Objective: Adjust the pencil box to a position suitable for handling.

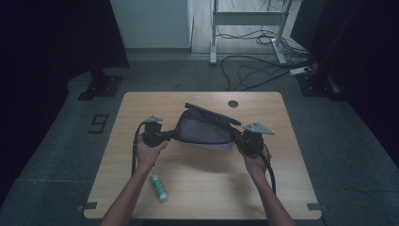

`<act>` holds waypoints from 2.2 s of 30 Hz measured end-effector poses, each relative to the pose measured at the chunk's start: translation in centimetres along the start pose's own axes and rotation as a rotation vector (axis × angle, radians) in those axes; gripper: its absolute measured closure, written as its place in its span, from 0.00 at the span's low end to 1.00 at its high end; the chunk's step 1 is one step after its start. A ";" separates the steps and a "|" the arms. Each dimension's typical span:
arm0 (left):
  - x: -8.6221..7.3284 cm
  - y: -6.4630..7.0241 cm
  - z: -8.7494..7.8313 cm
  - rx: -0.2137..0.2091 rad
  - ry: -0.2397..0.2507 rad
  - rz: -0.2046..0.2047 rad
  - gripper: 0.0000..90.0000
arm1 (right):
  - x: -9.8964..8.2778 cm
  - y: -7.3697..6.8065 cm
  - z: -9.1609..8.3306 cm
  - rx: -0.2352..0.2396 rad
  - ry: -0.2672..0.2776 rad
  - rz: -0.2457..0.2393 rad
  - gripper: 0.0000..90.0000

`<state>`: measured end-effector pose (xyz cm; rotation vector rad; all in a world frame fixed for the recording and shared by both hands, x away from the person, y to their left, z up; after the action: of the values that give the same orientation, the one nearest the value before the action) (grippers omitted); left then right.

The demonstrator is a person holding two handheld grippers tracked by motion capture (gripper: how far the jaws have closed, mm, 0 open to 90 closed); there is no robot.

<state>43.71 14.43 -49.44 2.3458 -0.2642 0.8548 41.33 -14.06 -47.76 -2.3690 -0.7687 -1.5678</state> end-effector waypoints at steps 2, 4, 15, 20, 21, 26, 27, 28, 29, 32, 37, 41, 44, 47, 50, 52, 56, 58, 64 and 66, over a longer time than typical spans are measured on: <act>-0.1 0.0 -0.1 -0.002 0.001 0.001 0.96 | 0.0 -0.1 -0.1 0.001 0.000 -0.004 0.95; -0.6 -0.2 -0.3 -0.011 0.003 -0.003 0.96 | -0.1 -0.4 -0.3 0.006 0.004 -0.009 0.95; -2.9 -1.0 -1.2 -0.019 -0.013 0.003 0.95 | -1.8 -2.1 -0.3 0.032 -0.002 -0.015 0.95; -3.9 -1.2 -1.3 -0.023 -0.019 -0.003 0.95 | -2.5 -2.7 -0.3 0.045 -0.010 -0.014 0.95; -4.4 -1.2 -1.4 -0.024 -0.022 -0.003 0.95 | -2.7 -2.8 -0.3 0.049 -0.013 -0.013 0.95; -5.7 -1.5 -1.1 -0.033 -0.063 -0.010 0.94 | -3.9 -3.1 -0.1 0.068 -0.036 -0.008 0.95; -6.0 -1.6 -1.0 -0.030 -0.075 -0.010 0.94 | -4.3 -3.2 -0.1 0.077 -0.045 -0.008 0.94; -6.0 -1.6 -1.0 -0.030 -0.075 -0.010 0.94 | -4.3 -3.2 -0.1 0.077 -0.045 -0.008 0.94; -6.3 -1.7 -0.9 -0.031 -0.087 -0.007 0.94 | -4.6 -3.2 0.0 0.088 -0.054 -0.004 0.94; -7.1 -2.0 -0.2 -0.025 -0.136 -0.010 0.94 | -6.1 -3.1 0.6 0.103 -0.091 0.010 0.94; -7.7 -2.1 0.5 -0.011 -0.167 -0.006 0.92 | -7.1 -2.8 1.2 0.102 -0.142 0.012 0.94; -7.7 -2.1 0.7 -0.008 -0.162 -0.006 0.89 | -7.5 -2.7 1.4 0.104 -0.167 0.017 0.90; -7.7 -2.0 0.8 -0.009 -0.152 -0.012 0.78 | -7.7 -2.8 1.5 0.090 -0.183 -0.005 0.77; -7.4 -1.7 0.9 -0.031 -0.123 -0.013 0.55 | -7.5 -2.7 1.2 0.039 -0.174 -0.052 0.61; -7.0 -1.6 0.7 -0.036 -0.091 -0.014 0.44 | -7.3 -2.7 0.9 0.022 -0.164 -0.059 0.54; -6.8 -1.6 0.5 -0.038 -0.069 -0.019 0.41 | -7.1 -2.6 0.7 0.021 -0.150 -0.047 0.51; -6.6 -1.7 0.2 -0.027 -0.045 -0.010 0.37 | -7.0 -2.6 0.3 0.025 -0.131 -0.037 0.48; -6.5 -1.7 0.1 -0.027 -0.042 -0.003 0.37 | -6.9 -2.7 0.0 0.036 -0.121 -0.038 0.47; -6.0 -1.5 -1.0 -0.025 -0.007 0.016 0.37 | -6.1 -3.6 -0.5 0.069 -0.073 -0.025 0.46; -5.9 -1.5 -1.5 -0.027 0.007 0.016 0.36 | -5.8 -4.2 -0.6 0.085 -0.062 -0.027 0.46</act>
<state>38.98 16.35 -52.99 2.3182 -0.2908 0.8616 36.89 -12.54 -53.26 -2.3658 -0.8654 -1.4470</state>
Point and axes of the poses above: each handheld gripper's, and its own axes: z roughly forward along the jaws, x roughly out of its top, y roughly to its right, the point moved 6 cm from there along z, roughly forward along the jaws, and after that the axes turned 14 degrees about -z, right-handed, at the moved point
